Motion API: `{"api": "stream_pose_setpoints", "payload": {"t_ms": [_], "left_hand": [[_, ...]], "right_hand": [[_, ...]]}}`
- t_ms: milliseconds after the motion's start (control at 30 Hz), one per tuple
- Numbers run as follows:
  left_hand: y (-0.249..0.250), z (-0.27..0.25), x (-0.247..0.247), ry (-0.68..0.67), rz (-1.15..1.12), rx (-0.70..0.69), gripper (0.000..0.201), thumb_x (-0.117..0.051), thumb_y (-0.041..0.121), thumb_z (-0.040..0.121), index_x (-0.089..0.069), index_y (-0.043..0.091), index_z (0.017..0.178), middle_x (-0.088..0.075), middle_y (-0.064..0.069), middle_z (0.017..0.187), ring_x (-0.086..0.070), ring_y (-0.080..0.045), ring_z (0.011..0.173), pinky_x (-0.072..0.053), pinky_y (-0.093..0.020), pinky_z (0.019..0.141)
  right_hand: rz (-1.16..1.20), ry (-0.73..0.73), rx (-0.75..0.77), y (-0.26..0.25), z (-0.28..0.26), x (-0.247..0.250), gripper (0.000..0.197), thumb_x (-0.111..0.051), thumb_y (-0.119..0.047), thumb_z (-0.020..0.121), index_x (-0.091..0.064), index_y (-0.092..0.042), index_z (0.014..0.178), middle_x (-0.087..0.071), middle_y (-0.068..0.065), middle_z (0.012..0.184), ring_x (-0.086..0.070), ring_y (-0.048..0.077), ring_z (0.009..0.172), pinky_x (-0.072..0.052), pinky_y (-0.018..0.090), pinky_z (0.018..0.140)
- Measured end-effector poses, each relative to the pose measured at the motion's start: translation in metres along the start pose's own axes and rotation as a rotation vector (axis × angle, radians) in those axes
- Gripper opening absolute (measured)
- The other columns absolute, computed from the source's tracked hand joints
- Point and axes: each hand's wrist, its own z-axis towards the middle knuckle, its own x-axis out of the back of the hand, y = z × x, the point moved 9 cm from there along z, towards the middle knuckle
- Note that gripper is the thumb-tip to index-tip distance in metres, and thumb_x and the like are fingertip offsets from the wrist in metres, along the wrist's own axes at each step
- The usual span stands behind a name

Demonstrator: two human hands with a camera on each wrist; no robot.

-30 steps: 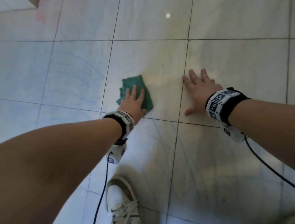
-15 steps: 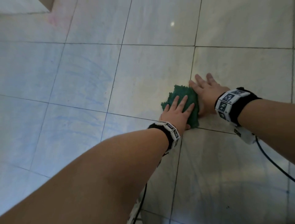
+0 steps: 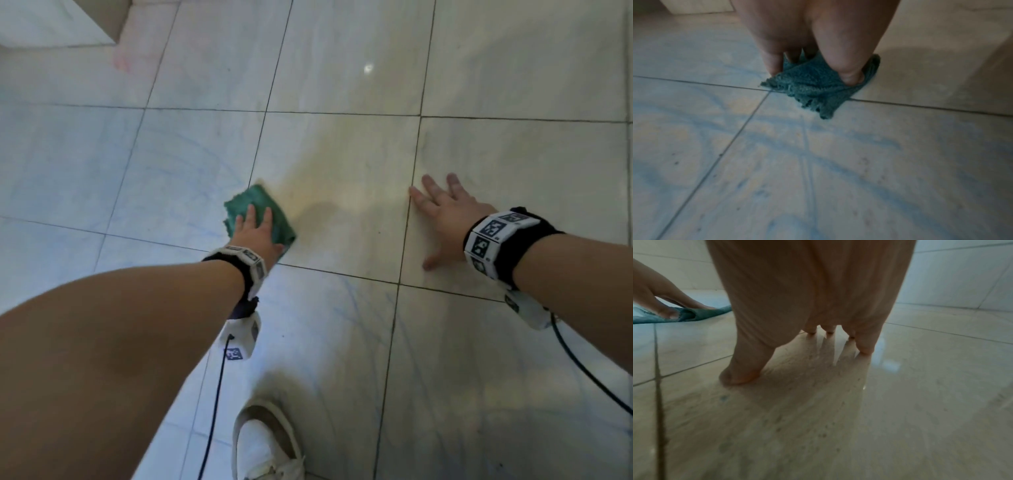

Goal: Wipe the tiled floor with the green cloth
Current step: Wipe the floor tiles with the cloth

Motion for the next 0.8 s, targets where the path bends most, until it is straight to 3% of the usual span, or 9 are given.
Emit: {"api": "stream_pose_setpoints", "payload": {"t_ms": [200,567,800], "left_hand": [[-0.006,0.01,0.004,0.008,0.013,-0.01,0.083,-0.049,0.042,0.101,0.007,0.018,0.158,0.017,-0.011,0.163,0.005,-0.041,0.15,-0.012,-0.048,0.121],[0.021,0.074,0.068,0.066,-0.018,-0.056,0.083,-0.051,0.041,0.1,0.006,0.023,0.158,0.016,-0.007,0.164,0.007,-0.038,0.15,-0.009,-0.048,0.121],[0.068,0.116,0.114,0.123,-0.004,-0.104,0.083,-0.051,0.043,0.099,0.003,0.022,0.158,0.013,-0.01,0.164,0.006,-0.04,0.15,-0.009,-0.051,0.122]], "right_hand": [[0.0,-0.016,0.013,-0.004,0.005,0.0,0.144,-0.086,-0.059,0.062,0.022,-0.035,0.154,0.035,-0.009,0.159,0.025,0.031,0.149,-0.021,0.057,0.117],[-0.019,-0.037,0.046,-0.004,0.015,-0.005,0.146,-0.082,-0.065,0.063,0.03,-0.031,0.151,0.041,-0.004,0.155,0.031,0.035,0.146,-0.01,0.053,0.12],[-0.002,-0.065,0.05,-0.005,0.025,-0.01,0.149,-0.082,-0.066,0.062,0.035,-0.029,0.148,0.045,-0.001,0.153,0.033,0.041,0.143,-0.008,0.06,0.12]]}}
